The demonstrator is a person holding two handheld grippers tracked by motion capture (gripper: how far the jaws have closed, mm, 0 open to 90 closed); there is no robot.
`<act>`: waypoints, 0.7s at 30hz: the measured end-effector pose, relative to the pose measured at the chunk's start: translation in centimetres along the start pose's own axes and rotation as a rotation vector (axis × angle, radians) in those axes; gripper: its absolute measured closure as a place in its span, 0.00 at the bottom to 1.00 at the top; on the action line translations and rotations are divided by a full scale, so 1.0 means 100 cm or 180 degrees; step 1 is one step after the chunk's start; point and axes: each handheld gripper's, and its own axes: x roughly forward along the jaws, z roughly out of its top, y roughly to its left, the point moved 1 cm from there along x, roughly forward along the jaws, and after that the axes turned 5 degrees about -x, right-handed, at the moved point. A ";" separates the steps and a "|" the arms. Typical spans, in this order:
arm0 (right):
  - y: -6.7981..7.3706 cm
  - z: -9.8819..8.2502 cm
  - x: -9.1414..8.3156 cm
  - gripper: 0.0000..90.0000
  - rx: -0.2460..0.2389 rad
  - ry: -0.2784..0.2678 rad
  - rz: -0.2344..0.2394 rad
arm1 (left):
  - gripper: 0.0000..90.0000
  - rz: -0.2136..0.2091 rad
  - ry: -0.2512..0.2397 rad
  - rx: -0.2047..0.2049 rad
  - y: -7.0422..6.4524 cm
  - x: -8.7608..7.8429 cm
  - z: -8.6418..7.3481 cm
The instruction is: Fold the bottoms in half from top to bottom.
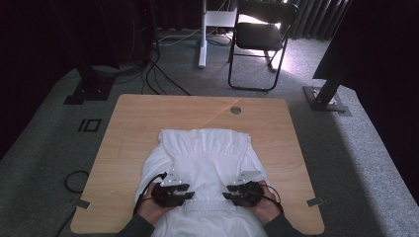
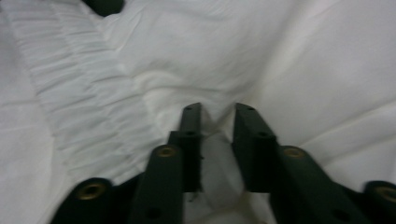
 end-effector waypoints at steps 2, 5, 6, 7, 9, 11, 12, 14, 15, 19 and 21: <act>-0.004 0.003 -0.002 0.63 0.0018 -0.0053 -0.0065 | 0.65 0.0121 -0.0095 0.0003 0.007 -0.007 0.009; -0.016 0.013 -0.009 0.58 0.0068 -0.0185 -0.0221 | 0.63 0.0379 -0.0272 -0.0019 0.024 -0.017 0.028; -0.036 0.026 -0.015 0.56 0.0173 -0.0315 -0.0399 | 0.62 0.0528 -0.0382 -0.0092 0.039 -0.022 0.041; -0.036 0.026 -0.015 0.56 0.0173 -0.0315 -0.0399 | 0.61 0.0528 -0.0382 -0.0092 0.039 -0.022 0.041; -0.055 0.037 -0.016 0.56 0.0257 -0.0415 -0.0547 | 0.61 0.0605 -0.0476 -0.0165 0.053 -0.026 0.053; -0.071 0.047 -0.014 0.56 0.0358 -0.0515 -0.0667 | 0.61 0.0694 -0.0585 -0.0226 0.065 -0.031 0.064; -0.083 0.054 -0.012 0.56 0.0447 -0.0556 -0.0740 | 0.61 0.0772 -0.0643 -0.0273 0.076 -0.034 0.072; -0.097 0.061 -0.007 0.55 0.0520 -0.0569 -0.0831 | 0.59 0.0829 -0.0633 -0.0349 0.089 -0.035 0.079; -0.097 0.061 -0.007 0.55 0.0520 -0.0569 -0.0831 | 0.57 0.0829 -0.0633 -0.0349 0.089 -0.035 0.079; -0.115 0.070 0.005 0.56 0.0573 -0.0520 -0.0904 | 0.52 0.1033 -0.0526 -0.0531 0.117 -0.027 0.086; -0.126 0.071 0.018 0.55 0.0570 -0.0369 -0.0943 | 0.50 0.1113 -0.0466 -0.0640 0.130 -0.020 0.087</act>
